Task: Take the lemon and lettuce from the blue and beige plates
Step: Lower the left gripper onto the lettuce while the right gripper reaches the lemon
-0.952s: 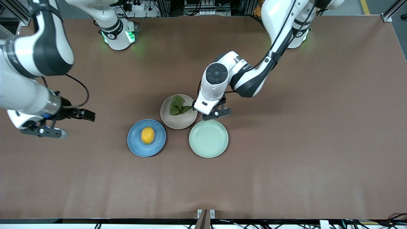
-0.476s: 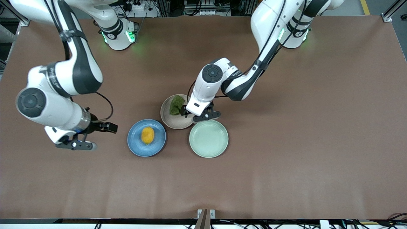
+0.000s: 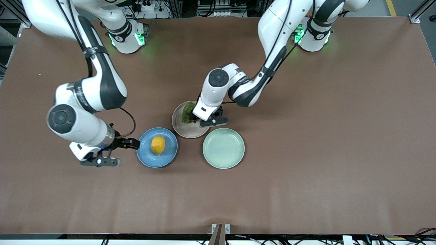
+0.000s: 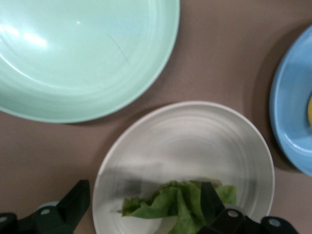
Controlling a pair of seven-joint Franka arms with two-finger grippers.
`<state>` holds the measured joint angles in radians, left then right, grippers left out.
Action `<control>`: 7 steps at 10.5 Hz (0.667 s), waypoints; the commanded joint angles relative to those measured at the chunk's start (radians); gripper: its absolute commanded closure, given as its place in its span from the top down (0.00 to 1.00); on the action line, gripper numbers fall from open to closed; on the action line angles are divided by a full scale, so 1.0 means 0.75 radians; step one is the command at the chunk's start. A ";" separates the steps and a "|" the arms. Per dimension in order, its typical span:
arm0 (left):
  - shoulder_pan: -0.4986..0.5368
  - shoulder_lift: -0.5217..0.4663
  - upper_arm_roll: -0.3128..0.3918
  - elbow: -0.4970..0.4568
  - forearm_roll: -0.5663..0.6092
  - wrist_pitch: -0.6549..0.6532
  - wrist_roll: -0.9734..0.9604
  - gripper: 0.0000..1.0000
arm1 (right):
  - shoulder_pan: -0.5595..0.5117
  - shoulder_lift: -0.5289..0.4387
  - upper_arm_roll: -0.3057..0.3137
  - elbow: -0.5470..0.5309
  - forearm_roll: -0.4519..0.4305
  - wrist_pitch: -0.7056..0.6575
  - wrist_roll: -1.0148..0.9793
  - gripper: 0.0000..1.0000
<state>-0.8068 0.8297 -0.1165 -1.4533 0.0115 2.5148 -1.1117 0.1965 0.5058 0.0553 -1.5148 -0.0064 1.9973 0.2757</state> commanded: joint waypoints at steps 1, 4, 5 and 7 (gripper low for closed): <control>-0.070 0.059 0.049 0.085 0.028 0.005 -0.078 1.00 | 0.028 0.039 -0.004 0.021 -0.006 0.008 0.001 1.00; -0.094 0.064 0.049 0.085 0.028 0.062 -0.082 1.00 | 0.049 0.121 -0.004 0.026 -0.008 0.073 0.003 1.00; -0.096 0.070 0.051 0.085 0.030 0.097 -0.101 1.00 | 0.051 0.148 -0.004 0.026 -0.002 0.094 0.001 1.00; -0.117 0.110 0.055 0.085 0.030 0.187 -0.113 1.00 | 0.069 0.172 -0.006 0.019 -0.022 0.133 0.005 1.00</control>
<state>-0.8668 0.8734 -0.0948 -1.4176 0.0115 2.6094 -1.1487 0.2360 0.6175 0.0552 -1.5145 -0.0087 2.0896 0.2742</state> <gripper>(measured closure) 0.000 0.000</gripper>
